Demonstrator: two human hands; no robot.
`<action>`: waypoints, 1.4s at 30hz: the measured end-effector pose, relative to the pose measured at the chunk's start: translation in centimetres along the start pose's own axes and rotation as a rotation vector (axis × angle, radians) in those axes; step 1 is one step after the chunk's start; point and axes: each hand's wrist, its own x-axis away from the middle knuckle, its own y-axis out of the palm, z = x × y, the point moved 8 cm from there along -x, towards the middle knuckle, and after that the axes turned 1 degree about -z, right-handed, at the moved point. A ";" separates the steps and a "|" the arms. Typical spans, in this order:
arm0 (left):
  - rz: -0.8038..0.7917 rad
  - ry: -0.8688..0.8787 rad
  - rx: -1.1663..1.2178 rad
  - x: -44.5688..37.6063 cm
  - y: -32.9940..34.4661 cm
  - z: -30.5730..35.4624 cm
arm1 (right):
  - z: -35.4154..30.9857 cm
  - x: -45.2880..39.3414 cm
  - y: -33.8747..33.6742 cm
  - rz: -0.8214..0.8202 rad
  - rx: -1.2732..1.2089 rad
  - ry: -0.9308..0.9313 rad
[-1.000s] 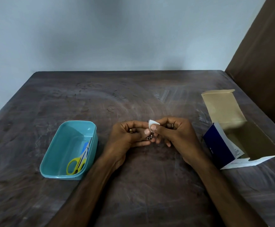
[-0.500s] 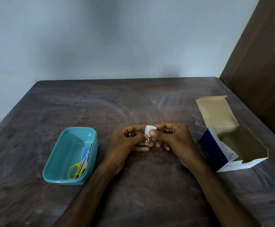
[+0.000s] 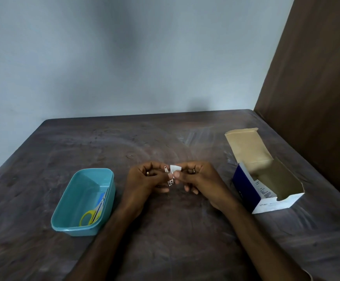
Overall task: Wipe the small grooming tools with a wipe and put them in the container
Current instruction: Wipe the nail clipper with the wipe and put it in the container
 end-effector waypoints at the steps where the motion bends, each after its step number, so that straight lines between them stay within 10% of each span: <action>1: -0.004 -0.001 -0.007 -0.1 -0.1 0.0 | 0.0 -0.1 0.0 -0.007 0.003 0.005; 42: 0.021 0.196 -0.275 0.7 0.0 1.7 | -0.4 0.1 -1.0 0.130 -0.118 -0.033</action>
